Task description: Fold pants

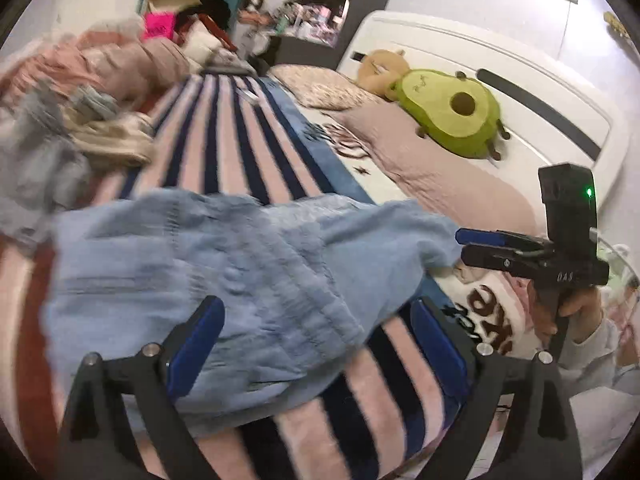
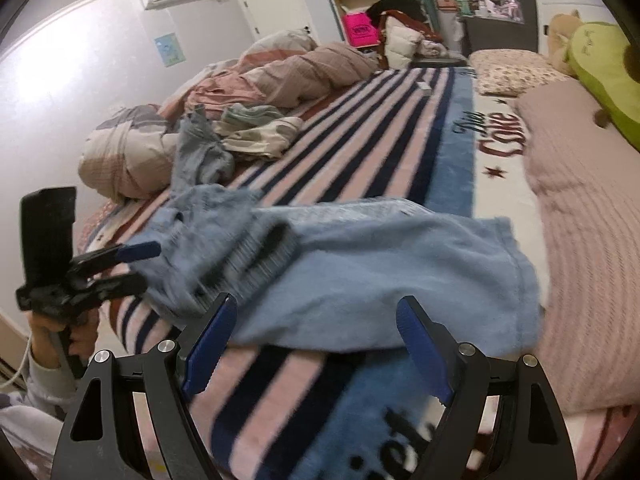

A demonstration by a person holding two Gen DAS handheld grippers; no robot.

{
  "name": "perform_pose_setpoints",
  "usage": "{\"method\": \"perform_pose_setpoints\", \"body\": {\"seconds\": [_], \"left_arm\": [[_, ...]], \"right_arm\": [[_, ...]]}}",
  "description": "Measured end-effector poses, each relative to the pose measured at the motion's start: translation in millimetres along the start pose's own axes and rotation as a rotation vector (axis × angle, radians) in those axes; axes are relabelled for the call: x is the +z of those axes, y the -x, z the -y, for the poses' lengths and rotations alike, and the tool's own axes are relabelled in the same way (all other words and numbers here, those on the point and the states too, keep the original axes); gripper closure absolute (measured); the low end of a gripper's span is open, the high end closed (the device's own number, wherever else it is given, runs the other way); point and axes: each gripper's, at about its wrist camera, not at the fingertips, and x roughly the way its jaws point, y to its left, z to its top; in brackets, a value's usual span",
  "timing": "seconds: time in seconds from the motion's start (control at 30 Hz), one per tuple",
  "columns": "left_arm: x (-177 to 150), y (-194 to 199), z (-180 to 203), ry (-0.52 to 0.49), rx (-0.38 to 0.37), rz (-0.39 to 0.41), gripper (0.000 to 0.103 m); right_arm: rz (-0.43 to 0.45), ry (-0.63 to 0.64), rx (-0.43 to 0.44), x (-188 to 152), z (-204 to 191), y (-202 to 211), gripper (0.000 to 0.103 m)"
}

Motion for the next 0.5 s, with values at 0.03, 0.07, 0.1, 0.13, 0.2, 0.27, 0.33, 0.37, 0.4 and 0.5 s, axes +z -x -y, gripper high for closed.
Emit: {"method": "perform_pose_setpoints", "body": {"seconds": [0.03, 0.07, 0.1, 0.13, 0.2, 0.27, 0.33, 0.37, 0.4, 0.5], "left_arm": [[-1.5, 8.4, -3.0, 0.0, 0.032, 0.018, 0.011], [-2.7, 15.4, -7.2, 0.008, 0.054, 0.032, 0.011], [-4.3, 22.8, -13.7, 0.024, 0.078, 0.048, 0.011], [-5.8, 27.8, -21.1, 0.04, 0.106, 0.058, 0.011], [-9.8, 34.3, -35.6, 0.071, 0.18, 0.07, 0.011], [-13.2, 35.4, -50.3, 0.102, 0.232, 0.069, 0.011], [-17.1, 35.2, -63.1, 0.135, 0.252, 0.071, 0.011], [-18.7, 34.5, -68.6, 0.149, 0.257, 0.07, 0.011], [-20.6, 34.1, -74.6, 0.163, 0.265, 0.069, 0.011], [-23.8, 33.7, -86.2, 0.186, 0.286, 0.067, 0.011]], "right_arm": [[0.002, 0.001, 0.026, 4.5, -6.3, -5.2, 0.024], [0.001, 0.002, 0.048, 7.2, -11.4, -9.8, 0.024], [-0.005, 0.004, 0.081, 10.9, -19.7, -17.0, 0.024], [-0.014, 0.007, 0.108, 13.6, -26.7, -24.7, 0.023], [-0.044, 0.017, 0.153, 16.8, -42.5, -43.7, 0.023], [-0.077, 0.02, 0.174, 17.5, -55.4, -63.8, 0.023], [-0.127, 0.013, 0.184, 14.6, -67.3, -89.8, 0.023], [-0.143, 0.014, 0.183, 12.7, -71.4, -99.6, 0.023], [-0.155, 0.021, 0.179, 9.7, -74.8, -107.8, 0.023], [-0.201, 0.052, 0.11, 0.5, -85.5, -136.3, 0.024]]}}
